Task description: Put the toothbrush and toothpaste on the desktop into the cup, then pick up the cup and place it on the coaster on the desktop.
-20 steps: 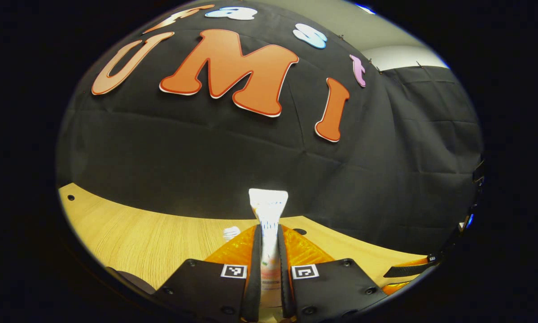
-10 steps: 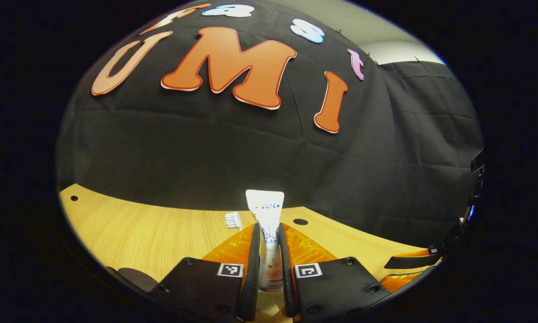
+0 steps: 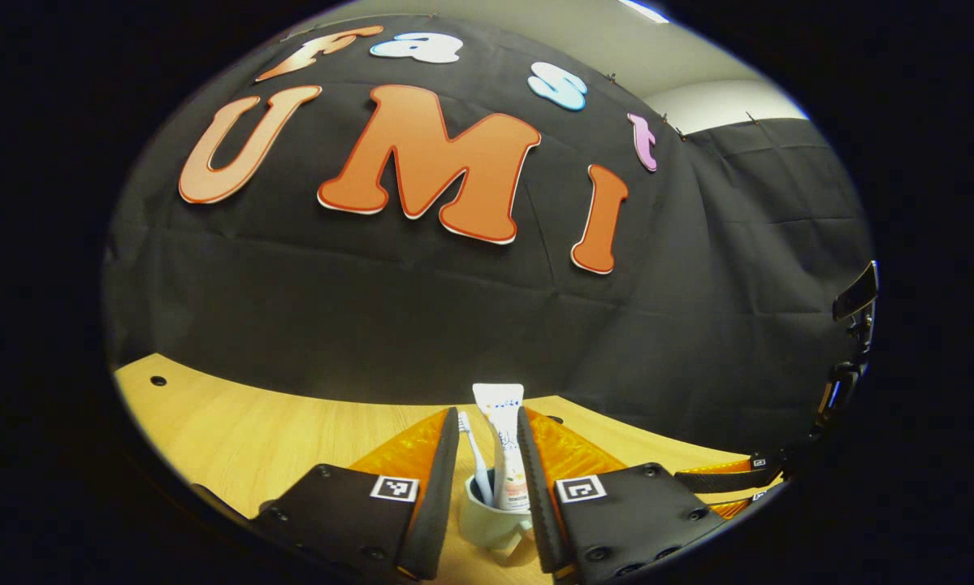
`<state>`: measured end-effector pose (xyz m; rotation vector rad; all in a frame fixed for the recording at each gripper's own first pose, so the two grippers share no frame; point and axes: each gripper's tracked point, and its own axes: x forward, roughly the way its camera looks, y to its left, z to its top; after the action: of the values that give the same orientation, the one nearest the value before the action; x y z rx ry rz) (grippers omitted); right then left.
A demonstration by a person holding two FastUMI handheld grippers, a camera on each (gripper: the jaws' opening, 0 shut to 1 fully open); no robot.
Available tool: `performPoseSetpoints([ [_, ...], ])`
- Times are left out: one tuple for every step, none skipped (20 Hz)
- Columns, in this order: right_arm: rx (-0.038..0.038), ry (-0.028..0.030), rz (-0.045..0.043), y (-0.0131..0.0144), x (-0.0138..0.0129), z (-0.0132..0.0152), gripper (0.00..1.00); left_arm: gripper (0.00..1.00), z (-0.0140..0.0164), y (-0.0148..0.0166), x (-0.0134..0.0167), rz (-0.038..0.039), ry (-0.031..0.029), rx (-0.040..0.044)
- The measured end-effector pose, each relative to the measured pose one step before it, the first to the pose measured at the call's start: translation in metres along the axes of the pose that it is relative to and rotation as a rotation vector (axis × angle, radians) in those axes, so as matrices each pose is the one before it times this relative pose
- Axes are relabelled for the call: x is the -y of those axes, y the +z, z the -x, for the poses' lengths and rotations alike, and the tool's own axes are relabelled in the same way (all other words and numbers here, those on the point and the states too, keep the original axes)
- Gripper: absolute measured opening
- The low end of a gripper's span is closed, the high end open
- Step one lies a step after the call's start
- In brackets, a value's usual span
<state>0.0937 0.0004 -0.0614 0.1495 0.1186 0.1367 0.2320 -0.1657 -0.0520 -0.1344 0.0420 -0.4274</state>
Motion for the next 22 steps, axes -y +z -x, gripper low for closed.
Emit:
performPoseSetpoints([
  [-0.00582,0.00180,0.00262,0.00146,-0.00420,-0.00157,0.71,0.55,0.00572,0.00406,-0.00481,-0.02182,0.01510,-0.00403],
  [-0.00944,-0.00033,0.00349,0.00145,-0.00360,-0.00238,0.71,0.63,0.00758,0.00108,-0.00403,-0.02525,0.01479,-0.01044],
  [-0.00982,0.00152,0.00177,0.00094,-0.00419,-0.00201,0.71,0.69,0.00647,0.00083,-0.00522,-0.02730,0.01681,-0.00927],
  [-0.00465,0.00026,0.00369,0.00237,-0.00337,-0.00118,0.71,0.80,0.00561,0.00105,-0.00612,-0.02118,0.01653,-0.00414],
  [-0.00808,-0.00260,0.00789,0.00182,-0.00336,-0.00097,0.71,0.83,0.00727,0.00321,-0.00586,-0.01210,0.01492,0.00323],
  [-0.00719,0.00386,0.01018,0.00127,-0.00378,-0.00138,0.71,0.84,0.00664,0.00169,-0.00590,-0.00399,0.01094,0.00250],
  [-0.00411,-0.00057,0.01191,0.00347,-0.00429,-0.00042,0.71,0.85,0.00704,0.00099,-0.00583,-0.00026,0.01166,0.00260],
  [-0.00203,-0.00046,0.01113,0.00417,-0.00321,-0.00055,0.71,0.86,0.00590,0.00325,-0.00424,0.00341,0.01087,0.00238],
  [-0.00167,0.00267,0.00946,0.00411,-0.00436,-0.00001,0.71,0.89,0.00743,0.00204,-0.00526,0.00221,0.00594,0.00245],
  [-0.00526,-0.00268,0.00749,0.00204,-0.00247,-0.00170,0.71,0.91,0.00528,0.00020,-0.00342,0.00713,0.00046,0.00318],
  [-0.00441,0.00213,0.00557,0.00299,-0.00321,-0.00092,0.71,0.91,0.00637,-0.00022,-0.00301,0.00616,-0.00430,-0.00686],
  [-0.00721,-0.00355,0.00464,0.00117,-0.00207,-0.00047,0.71,0.91,0.00838,-0.00265,-0.00596,0.00095,0.00591,-0.00576],
  [-0.00620,-0.00065,0.00553,0.00139,-0.00254,-0.00150,0.71,0.93,0.00668,-0.00078,-0.00639,-0.00561,0.00973,-0.00514],
  [-0.00798,-0.00373,0.00563,0.00252,-0.00251,-0.00156,0.71,0.95,0.00467,-0.00074,-0.00668,-0.01011,0.01256,-0.00630],
  [-0.00697,-0.00357,0.00406,0.00215,-0.00176,-0.00234,0.71,0.95,0.00560,-0.00033,-0.00567,-0.00932,0.00878,-0.00675],
  [-0.00993,-0.00470,0.00100,0.00141,-0.00054,-0.00272,0.71,0.95,0.00492,-0.00242,-0.00334,-0.00639,0.00184,-0.01156],
  [-0.01087,0.00107,-0.00644,0.00171,-0.00139,-0.00283,0.71,0.96,0.00563,-0.00079,-0.00380,-0.00303,0.00286,-0.00654],
  [-0.01626,0.00961,-0.01299,-0.00044,-0.00278,-0.00256,0.71,0.95,0.00397,0.00033,-0.00556,-0.00577,0.00733,-0.00123],
  [-0.02334,0.00902,-0.01327,0.00003,-0.00390,-0.00311,0.71,0.95,0.00443,0.00108,-0.00711,-0.00774,0.01262,0.00139],
  [-0.01895,0.00662,-0.00490,-0.00120,-0.00314,-0.00256,0.71,0.95,0.00618,0.00053,-0.00686,-0.00796,0.01266,0.00274],
  [-0.01843,-0.00606,0.00446,-0.00042,-0.00012,-0.00326,0.71,0.95,0.00563,0.00137,-0.00573,-0.00354,0.01170,0.00259],
  [-0.01885,-0.01283,0.00897,-0.00103,0.00170,-0.00316,0.71,0.95,0.00564,0.00001,-0.00351,0.00328,0.00440,0.00163],
])
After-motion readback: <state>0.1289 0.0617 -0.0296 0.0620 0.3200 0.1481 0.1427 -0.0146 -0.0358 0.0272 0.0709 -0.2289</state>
